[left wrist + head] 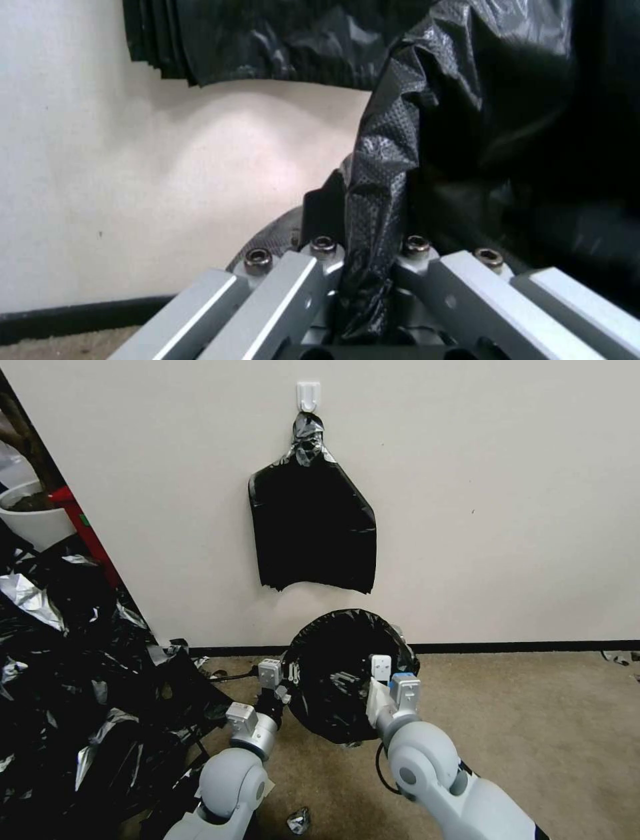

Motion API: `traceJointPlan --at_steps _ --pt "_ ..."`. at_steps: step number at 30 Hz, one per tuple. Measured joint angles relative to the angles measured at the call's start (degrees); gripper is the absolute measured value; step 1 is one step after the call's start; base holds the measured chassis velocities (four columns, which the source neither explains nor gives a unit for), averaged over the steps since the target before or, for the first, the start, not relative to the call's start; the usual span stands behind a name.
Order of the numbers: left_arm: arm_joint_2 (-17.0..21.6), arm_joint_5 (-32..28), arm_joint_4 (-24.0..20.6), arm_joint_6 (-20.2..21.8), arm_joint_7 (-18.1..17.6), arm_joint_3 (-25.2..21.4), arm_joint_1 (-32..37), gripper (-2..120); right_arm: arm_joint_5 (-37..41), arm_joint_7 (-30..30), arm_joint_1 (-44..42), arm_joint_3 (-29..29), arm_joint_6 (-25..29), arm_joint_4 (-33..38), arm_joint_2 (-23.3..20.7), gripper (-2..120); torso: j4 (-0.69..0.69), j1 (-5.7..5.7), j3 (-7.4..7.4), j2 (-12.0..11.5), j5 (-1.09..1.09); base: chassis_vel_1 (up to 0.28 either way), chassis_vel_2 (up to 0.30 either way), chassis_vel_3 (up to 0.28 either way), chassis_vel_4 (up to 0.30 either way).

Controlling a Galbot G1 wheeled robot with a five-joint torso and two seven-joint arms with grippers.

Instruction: Place a trash bag onto the trash bin.

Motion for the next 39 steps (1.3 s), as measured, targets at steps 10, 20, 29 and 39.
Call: traceJointPlan --at_steps 10,20,29,39 --pt "0.0 0.1 0.0 0.0 0.0 0.1 0.4 3 7.0 0.4 1.9 -0.6 1.1 -3.0 0.6 84 0.0 0.0 0.0 0.0 0.0 0.0 0.0 0.0 0.0" --pt "0.2 0.1 0.1 0.0 -0.1 -0.1 0.2 3 11.8 -0.7 2.2 -1.9 -2.0 -3.4 0.3 48 0.0 0.0 0.0 0.0 0.0 0.0 0.0 0.0 0.0" --pt "0.0 0.1 -0.5 0.1 -0.1 0.4 0.7 3 7.3 3.7 4.8 -3.1 -8.9 -8.3 0.3 14 0.0 0.0 0.0 0.0 0.0 0.0 0.0 0.0 0.0" --pt "-0.1 0.2 -1.9 0.2 0.0 0.8 1.6 3 0.1 4.0 7.9 -4.4 -10.3 -13.3 0.9 0 0.0 0.01 0.0 0.0 0.0 0.0 0.0 0.0 0.0"
